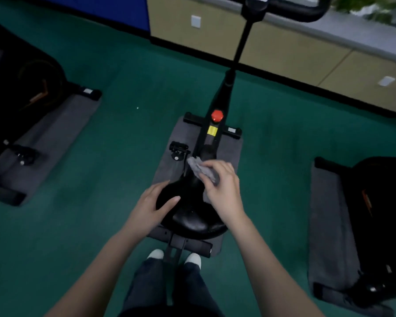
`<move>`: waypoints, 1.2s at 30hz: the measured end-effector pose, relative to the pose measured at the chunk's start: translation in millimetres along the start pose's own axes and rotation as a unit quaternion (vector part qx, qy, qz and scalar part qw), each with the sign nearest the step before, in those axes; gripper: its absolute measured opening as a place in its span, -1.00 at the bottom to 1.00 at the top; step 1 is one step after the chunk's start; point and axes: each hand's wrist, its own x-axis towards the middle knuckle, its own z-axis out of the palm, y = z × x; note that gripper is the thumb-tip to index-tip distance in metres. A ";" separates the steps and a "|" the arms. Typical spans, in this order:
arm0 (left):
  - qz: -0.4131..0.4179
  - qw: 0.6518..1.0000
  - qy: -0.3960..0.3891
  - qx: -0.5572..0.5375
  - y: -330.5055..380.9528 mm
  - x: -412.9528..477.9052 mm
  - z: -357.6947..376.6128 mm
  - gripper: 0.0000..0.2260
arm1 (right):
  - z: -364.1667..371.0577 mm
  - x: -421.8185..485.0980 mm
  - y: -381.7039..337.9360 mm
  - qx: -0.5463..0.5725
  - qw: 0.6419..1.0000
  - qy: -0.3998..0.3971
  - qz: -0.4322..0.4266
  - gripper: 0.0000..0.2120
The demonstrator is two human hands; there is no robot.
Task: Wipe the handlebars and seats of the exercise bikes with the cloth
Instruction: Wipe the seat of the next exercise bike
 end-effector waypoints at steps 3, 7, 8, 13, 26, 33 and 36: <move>-0.006 1.000 0.016 -0.021 -1.3 -0.3 3.0 -0.47 | 22.8 29.2 -1.1 -0.027 0.995 -0.077 -0.059 -0.82; -0.002 0.999 0.024 -0.044 -9.4 3.7 6.4 -0.44 | 47.0 51.2 7.2 -0.073 0.976 -0.180 -0.103 -0.81; -0.005 0.999 0.023 -0.049 -11.8 5.1 7.2 -0.43 | 49.6 52.5 10.2 -0.097 0.968 -0.203 -0.113 -0.80; -0.007 0.997 0.017 -0.081 -21.2 13.4 6.8 -0.45 | 46.5 61.2 19.6 -0.175 0.949 -0.231 -0.127 -0.69; -0.007 0.992 -0.010 -0.126 -30.6 21.2 -0.8 -0.49 | 37.0 86.6 36.3 -0.168 0.969 -0.122 -0.138 -0.75; -0.001 0.990 -0.008 -0.143 -37.0 22.4 0.5 -0.56 | 35.2 87.4 51.1 -0.022 0.999 0.047 0.005 -0.87; -0.002 0.989 -0.010 -0.149 -37.9 22.3 0.6 -0.59 | 40.3 79.9 50.8 -0.021 0.998 0.064 -0.004 -0.85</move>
